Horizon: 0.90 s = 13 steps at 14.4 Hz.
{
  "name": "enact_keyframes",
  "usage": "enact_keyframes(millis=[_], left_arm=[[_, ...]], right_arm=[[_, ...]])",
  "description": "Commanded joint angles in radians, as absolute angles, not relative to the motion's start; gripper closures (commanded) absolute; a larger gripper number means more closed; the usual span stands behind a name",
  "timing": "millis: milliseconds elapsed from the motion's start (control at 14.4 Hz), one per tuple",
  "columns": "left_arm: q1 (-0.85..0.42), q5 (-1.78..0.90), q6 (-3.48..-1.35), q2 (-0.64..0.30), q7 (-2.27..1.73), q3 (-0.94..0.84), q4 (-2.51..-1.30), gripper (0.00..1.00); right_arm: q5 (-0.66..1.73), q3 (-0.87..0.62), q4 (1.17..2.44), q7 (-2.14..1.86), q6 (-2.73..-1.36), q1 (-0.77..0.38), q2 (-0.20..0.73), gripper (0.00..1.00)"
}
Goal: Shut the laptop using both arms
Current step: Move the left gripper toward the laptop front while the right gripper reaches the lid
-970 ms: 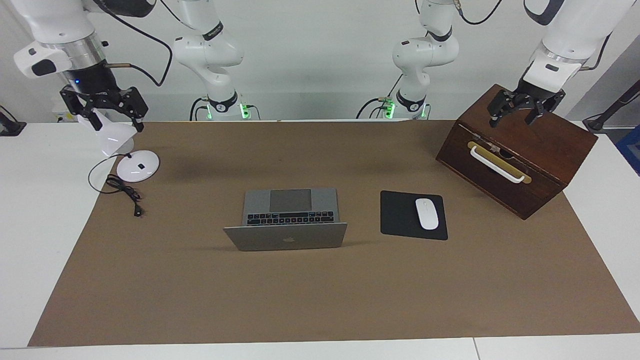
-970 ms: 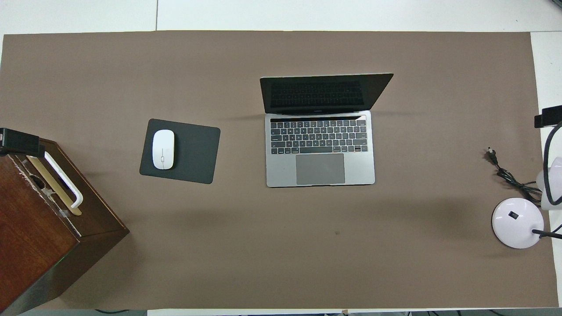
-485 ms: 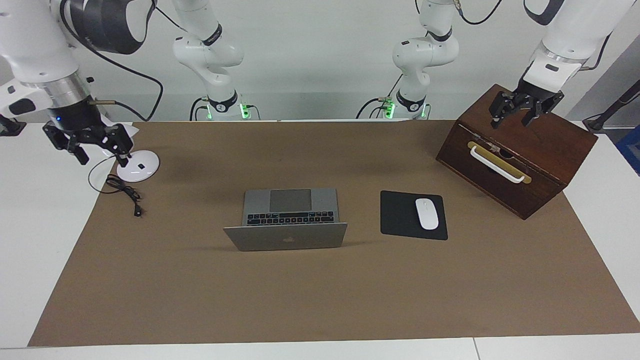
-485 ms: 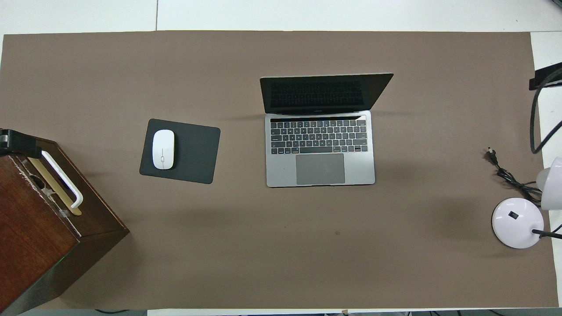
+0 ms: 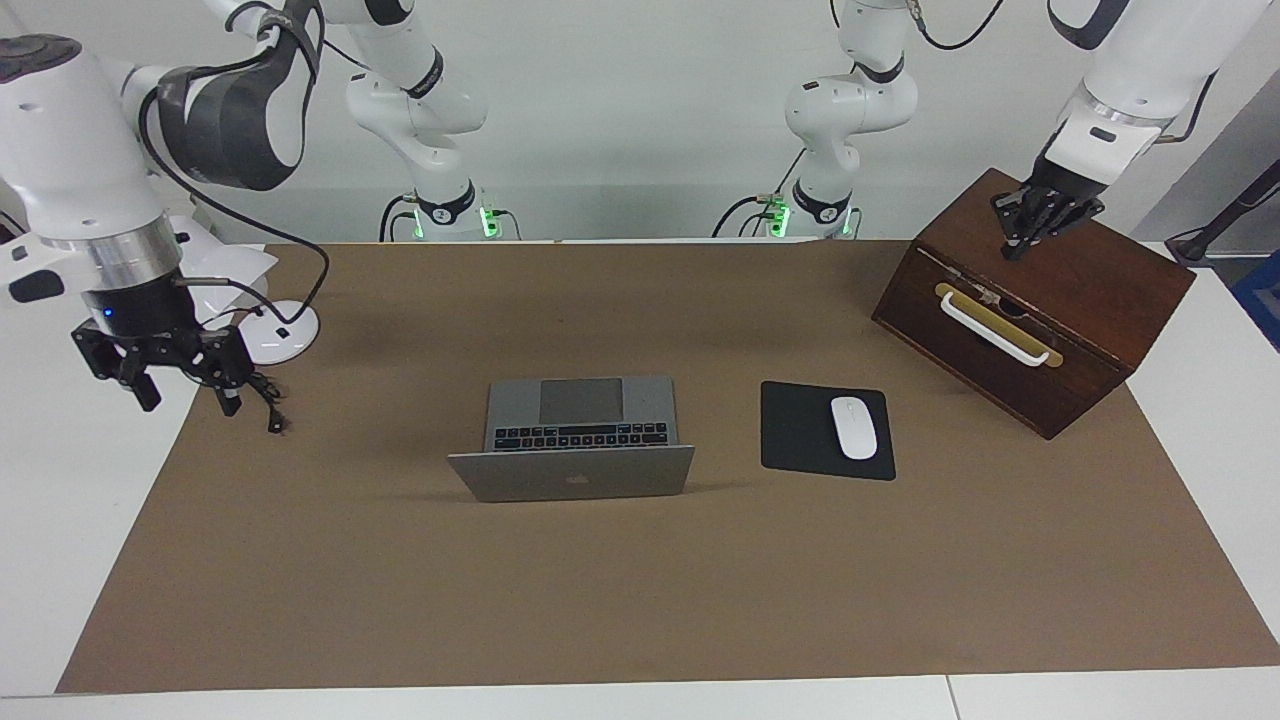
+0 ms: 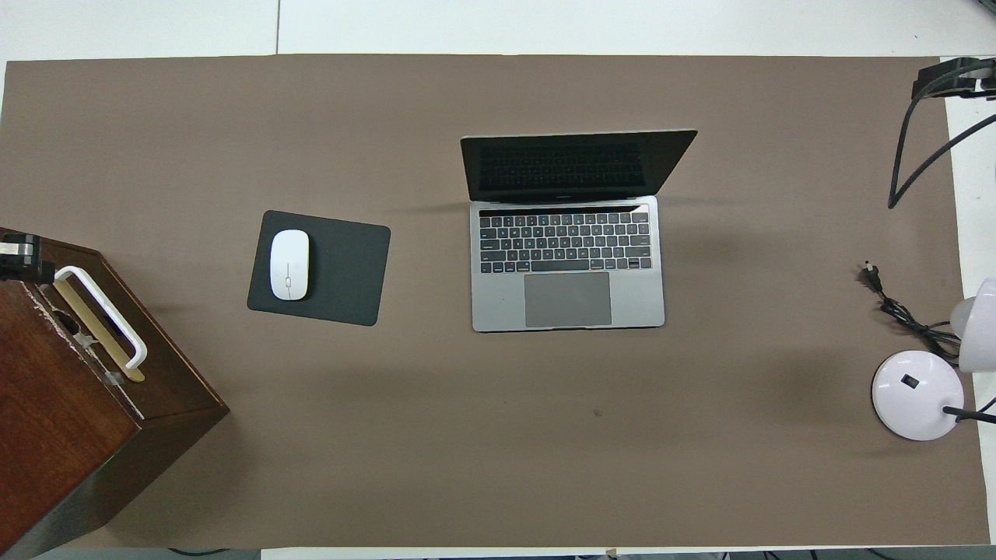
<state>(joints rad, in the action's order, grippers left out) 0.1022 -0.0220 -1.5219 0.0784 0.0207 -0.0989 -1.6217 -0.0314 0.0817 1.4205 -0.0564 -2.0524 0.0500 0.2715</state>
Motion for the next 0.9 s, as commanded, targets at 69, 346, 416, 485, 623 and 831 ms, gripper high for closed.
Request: enact_keyframes(millis=[69, 346, 416, 485, 623, 831], left_arm=[[0.103, -0.069, -1.543, 0.095, 0.021, -0.098, -1.643, 1.00], [0.049, -0.086, -1.636, 0.130, 0.011, -0.101, -1.732, 1.00], [0.038, -0.098, -1.681, 0.152, -0.003, -0.101, -1.779, 1.00], [0.016, -0.110, -1.734, 0.178, -0.033, -0.103, -1.837, 1.00], [-0.055, -0.118, -1.878, 0.233, -0.081, -0.103, -1.966, 1.00], [-0.135, -0.167, -2.084, 0.307, -0.113, -0.103, -2.147, 1.00]], right_arm=[[-0.044, 0.063, 1.388, -0.086, -2.169, 0.060, 0.369, 0.65], [-0.052, 0.063, 1.388, -0.083, -2.218, 0.049, 0.400, 1.00], [-0.054, 0.063, 1.388, -0.084, -2.218, 0.049, 0.400, 1.00], [-0.054, 0.063, 1.388, -0.086, -2.217, 0.055, 0.400, 1.00], [-0.057, 0.063, 1.387, -0.086, -2.217, 0.055, 0.402, 1.00], [-0.077, 0.061, 1.306, -0.086, -2.194, 0.048, 0.448, 1.00]])
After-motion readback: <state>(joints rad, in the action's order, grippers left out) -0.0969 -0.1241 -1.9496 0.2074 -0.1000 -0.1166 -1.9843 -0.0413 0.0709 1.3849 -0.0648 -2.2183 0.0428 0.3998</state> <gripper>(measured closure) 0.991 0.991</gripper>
